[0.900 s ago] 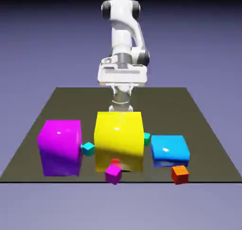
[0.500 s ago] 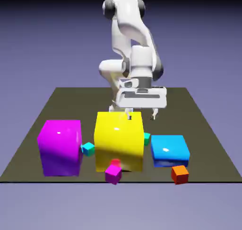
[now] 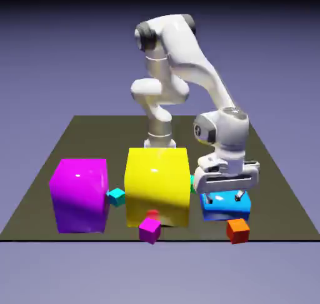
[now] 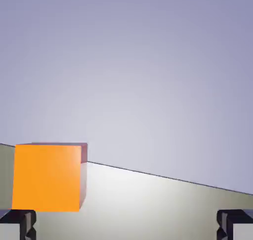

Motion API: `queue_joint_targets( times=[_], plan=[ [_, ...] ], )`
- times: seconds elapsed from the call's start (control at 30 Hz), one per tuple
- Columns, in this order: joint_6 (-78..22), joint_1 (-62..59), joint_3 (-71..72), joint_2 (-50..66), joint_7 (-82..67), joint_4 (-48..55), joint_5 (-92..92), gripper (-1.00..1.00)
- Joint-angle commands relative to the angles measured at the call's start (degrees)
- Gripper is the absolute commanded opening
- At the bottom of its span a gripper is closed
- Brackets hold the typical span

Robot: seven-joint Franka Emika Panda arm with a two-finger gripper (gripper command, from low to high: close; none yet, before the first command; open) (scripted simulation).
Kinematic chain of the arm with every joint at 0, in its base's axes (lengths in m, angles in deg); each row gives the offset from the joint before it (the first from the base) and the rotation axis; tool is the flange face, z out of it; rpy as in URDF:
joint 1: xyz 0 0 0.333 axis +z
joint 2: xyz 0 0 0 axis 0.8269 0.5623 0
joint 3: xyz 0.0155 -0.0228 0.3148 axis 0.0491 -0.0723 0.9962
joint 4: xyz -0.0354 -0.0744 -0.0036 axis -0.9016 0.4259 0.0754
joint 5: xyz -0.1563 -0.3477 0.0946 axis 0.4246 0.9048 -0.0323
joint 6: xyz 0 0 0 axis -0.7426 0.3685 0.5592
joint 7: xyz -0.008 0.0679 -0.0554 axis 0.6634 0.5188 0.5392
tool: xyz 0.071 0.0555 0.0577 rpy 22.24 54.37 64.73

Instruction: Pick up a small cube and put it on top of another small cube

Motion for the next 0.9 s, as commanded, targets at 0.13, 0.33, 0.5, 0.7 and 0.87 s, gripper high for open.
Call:
queue_joint_targets(
  times=[0.13, 0.33, 0.5, 0.7, 0.87],
  plan=[
    [-6.4, -1.3, 5.3, 10.4, 5.0, 7.7, 3.9, 0.0],
    [-0.7, 1.9, 1.2, 18.6, 8.2, 9.2, 8.9, 0.0],
    [-6.1, -1.0, 5.2, 12.4, 5.9, 8.5, 4.9, -1.0],
    [-6.1, -4.8, -3.2, 3.3, -8.3, 2.8, -3.6, -1.0],
    [-5.2, -7.8, -11.4, -4.0, -20.7, -2.4, -10.7, -1.0]
  ],
)
